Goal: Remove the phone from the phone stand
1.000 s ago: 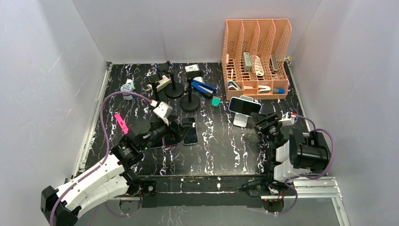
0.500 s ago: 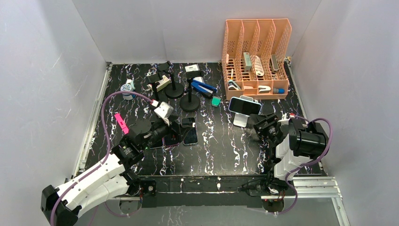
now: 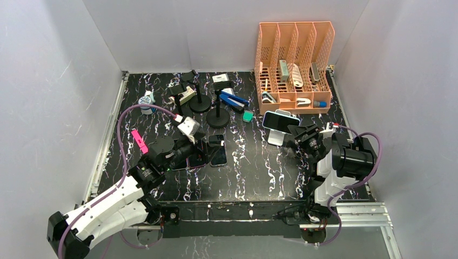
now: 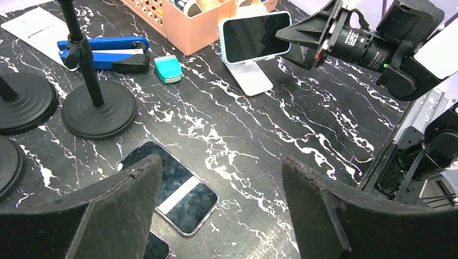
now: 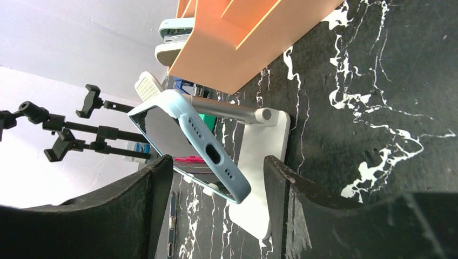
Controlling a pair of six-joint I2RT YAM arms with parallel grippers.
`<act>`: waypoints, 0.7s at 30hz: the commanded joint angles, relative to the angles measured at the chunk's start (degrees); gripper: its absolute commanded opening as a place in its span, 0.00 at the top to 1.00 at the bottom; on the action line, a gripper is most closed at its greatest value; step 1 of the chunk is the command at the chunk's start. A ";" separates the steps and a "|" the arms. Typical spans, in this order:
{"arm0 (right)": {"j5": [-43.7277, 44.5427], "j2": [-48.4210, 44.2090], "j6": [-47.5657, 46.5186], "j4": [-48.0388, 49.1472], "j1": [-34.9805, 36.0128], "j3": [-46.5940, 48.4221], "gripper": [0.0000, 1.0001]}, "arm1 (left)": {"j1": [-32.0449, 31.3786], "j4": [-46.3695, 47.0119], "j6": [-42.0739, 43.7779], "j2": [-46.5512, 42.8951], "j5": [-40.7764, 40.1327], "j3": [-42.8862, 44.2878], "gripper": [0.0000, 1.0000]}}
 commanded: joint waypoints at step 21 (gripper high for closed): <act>-4.26 -0.35 -0.41 18.66 -0.46 1.59 0.60 | -0.14 1.31 -0.61 0.25 1.82 0.95 0.21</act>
